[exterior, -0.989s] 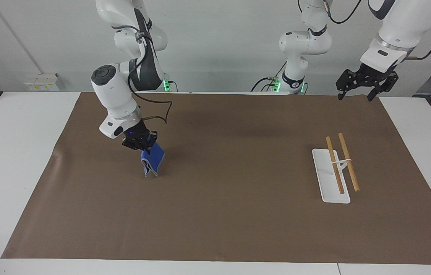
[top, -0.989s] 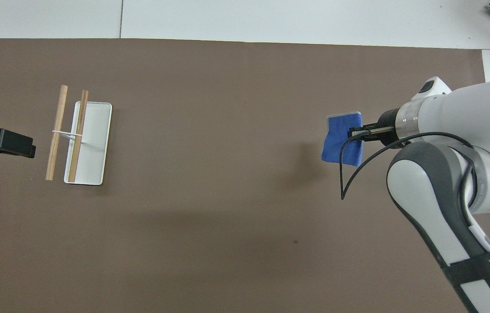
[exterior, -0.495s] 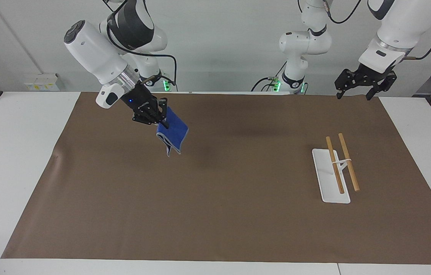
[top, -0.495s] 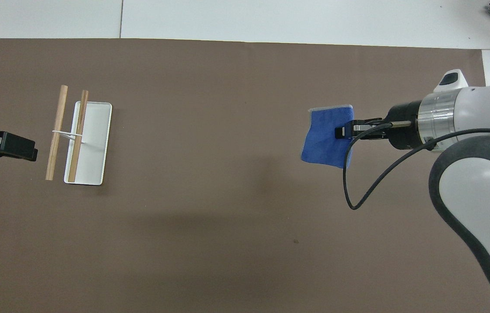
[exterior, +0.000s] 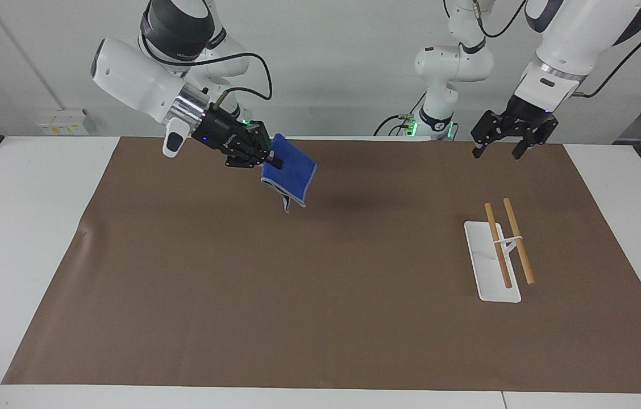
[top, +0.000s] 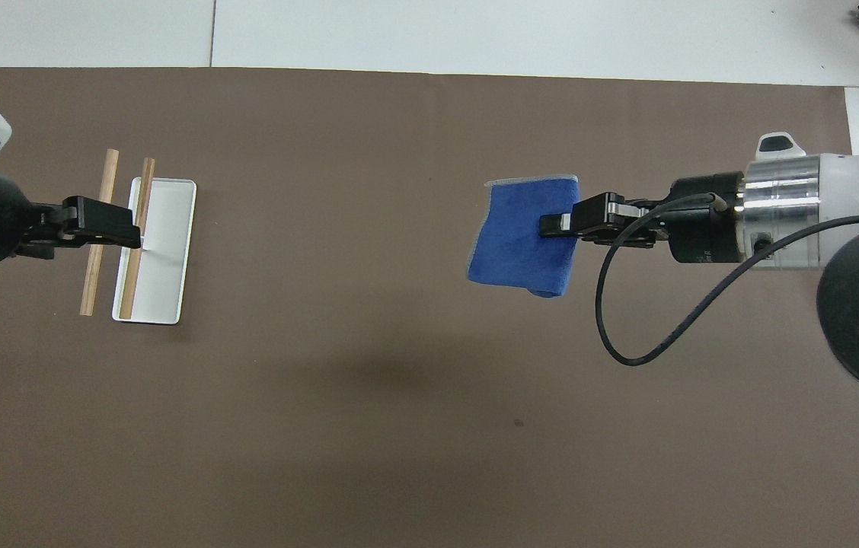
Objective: Right arm passes towel to left arm to hang
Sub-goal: 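Carry the towel toward the left gripper while the left gripper reaches it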
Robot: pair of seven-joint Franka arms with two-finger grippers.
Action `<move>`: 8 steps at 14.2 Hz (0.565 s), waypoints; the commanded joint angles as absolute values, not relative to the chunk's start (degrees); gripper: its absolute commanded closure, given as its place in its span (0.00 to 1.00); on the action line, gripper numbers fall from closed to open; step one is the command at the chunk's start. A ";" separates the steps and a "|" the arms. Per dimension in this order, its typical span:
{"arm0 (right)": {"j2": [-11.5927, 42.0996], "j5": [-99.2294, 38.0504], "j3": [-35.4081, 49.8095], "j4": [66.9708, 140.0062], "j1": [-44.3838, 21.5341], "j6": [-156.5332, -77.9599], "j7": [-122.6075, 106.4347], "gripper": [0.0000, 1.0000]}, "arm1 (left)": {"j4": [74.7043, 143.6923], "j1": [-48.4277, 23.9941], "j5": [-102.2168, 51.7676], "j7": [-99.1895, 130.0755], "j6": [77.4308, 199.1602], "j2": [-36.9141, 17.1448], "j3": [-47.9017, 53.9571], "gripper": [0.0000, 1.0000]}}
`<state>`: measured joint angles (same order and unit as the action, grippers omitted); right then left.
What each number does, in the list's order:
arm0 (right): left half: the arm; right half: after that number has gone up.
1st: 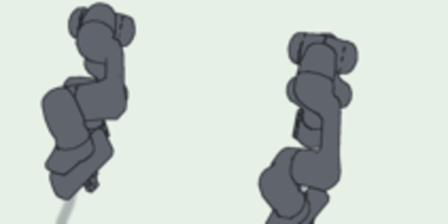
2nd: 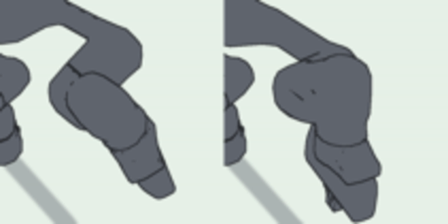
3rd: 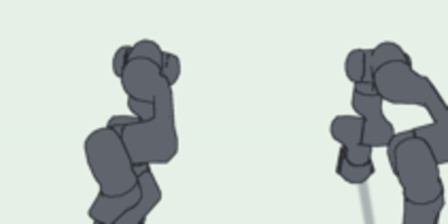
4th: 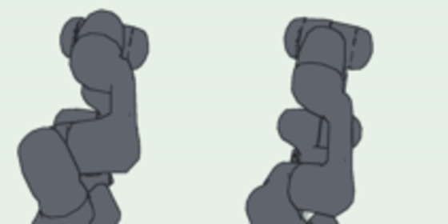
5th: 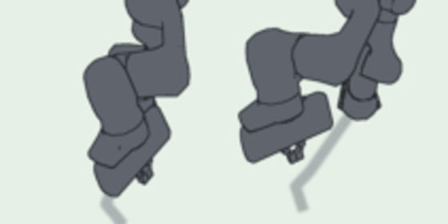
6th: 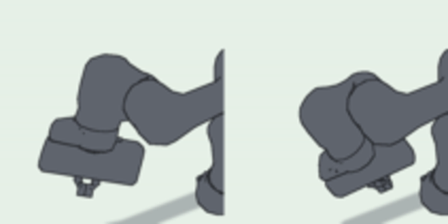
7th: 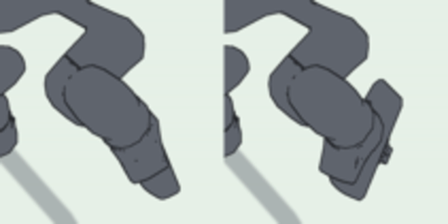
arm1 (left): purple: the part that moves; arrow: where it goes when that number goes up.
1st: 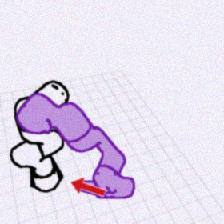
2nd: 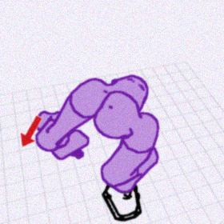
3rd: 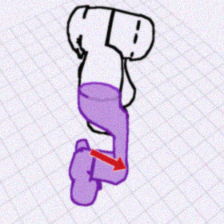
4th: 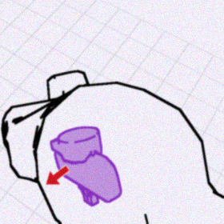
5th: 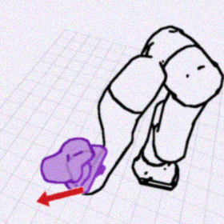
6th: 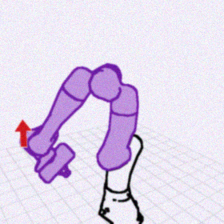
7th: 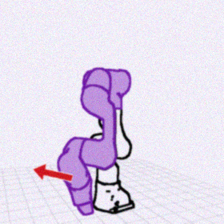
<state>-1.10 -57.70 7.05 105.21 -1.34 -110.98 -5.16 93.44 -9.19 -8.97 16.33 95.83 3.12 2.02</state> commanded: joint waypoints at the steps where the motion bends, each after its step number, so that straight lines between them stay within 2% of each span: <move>1: -2.72 -65.89 7.29 107.75 -0.79 -110.74 -4.48 1.00 | 102.90 -13.08 -13.87 28.43 106.74 8.17 1.41 0.00; 4: -2.72 -74.33 7.38 109.33 -0.88 -111.44 -4.83 1.00 | 105.73 -16.42 -17.04 39.08 113.01 8.96 1.49 0.00; 8: -2.55 -83.22 7.38 112.14 -2.11 -111.71 -6.67 1.00 | 106.26 -21.34 -20.82 53.93 121.27 8.88 1.49 0.00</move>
